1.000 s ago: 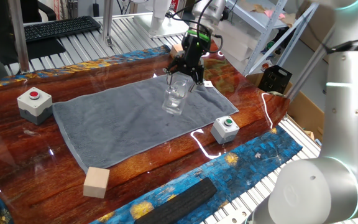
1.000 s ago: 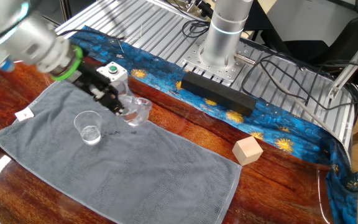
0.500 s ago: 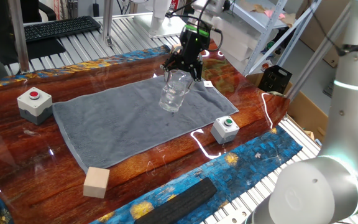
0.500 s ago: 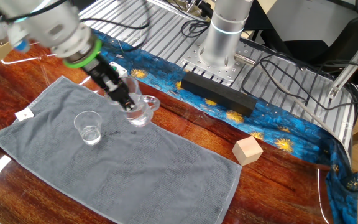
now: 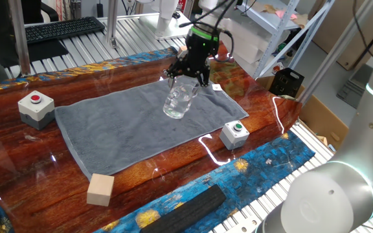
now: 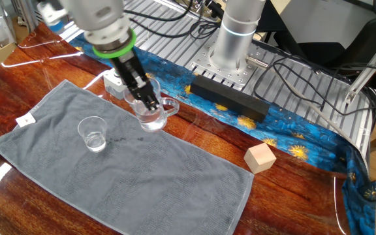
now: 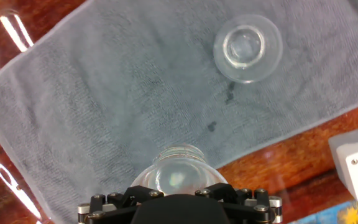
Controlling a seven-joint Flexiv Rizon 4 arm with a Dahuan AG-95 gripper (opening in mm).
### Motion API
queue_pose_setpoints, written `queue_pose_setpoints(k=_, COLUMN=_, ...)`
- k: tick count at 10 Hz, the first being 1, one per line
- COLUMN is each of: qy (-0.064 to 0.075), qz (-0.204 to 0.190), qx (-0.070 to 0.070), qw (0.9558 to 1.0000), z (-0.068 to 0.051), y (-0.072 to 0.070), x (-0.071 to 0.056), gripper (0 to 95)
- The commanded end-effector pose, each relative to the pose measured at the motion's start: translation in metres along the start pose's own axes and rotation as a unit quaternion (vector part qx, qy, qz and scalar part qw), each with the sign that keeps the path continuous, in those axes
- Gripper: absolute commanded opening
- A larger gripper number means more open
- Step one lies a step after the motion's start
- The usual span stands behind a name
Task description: Pour the water from one cup into another empty cup
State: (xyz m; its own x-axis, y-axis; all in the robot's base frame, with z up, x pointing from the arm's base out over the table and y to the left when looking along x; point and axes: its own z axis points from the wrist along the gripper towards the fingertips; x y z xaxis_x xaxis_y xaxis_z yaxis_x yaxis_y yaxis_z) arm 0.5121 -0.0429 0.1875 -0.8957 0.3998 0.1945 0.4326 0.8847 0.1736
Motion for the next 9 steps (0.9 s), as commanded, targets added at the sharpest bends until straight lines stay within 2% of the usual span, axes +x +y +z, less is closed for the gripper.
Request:
queue_pose_setpoints(k=1, qy=-0.036, qz=-0.022, qx=0.011, qw=0.9991, z=0.002, y=0.000, x=0.010, gripper=0.0)
queue_pose_setpoints(k=3, qy=-0.046, qz=-0.037, qx=0.024, qw=0.9980, z=0.006, y=-0.001, x=0.013, gripper=0.0)
queue_pose_setpoints(k=6, qy=-0.058, qz=-0.049, qx=0.035, qw=0.9965, z=0.012, y=-0.003, x=0.018, gripper=0.0)
queue_pose_setpoints(k=9, qy=-0.069, qz=-0.062, qx=0.040, qw=0.9949, z=0.018, y=-0.005, x=0.022, gripper=0.0)
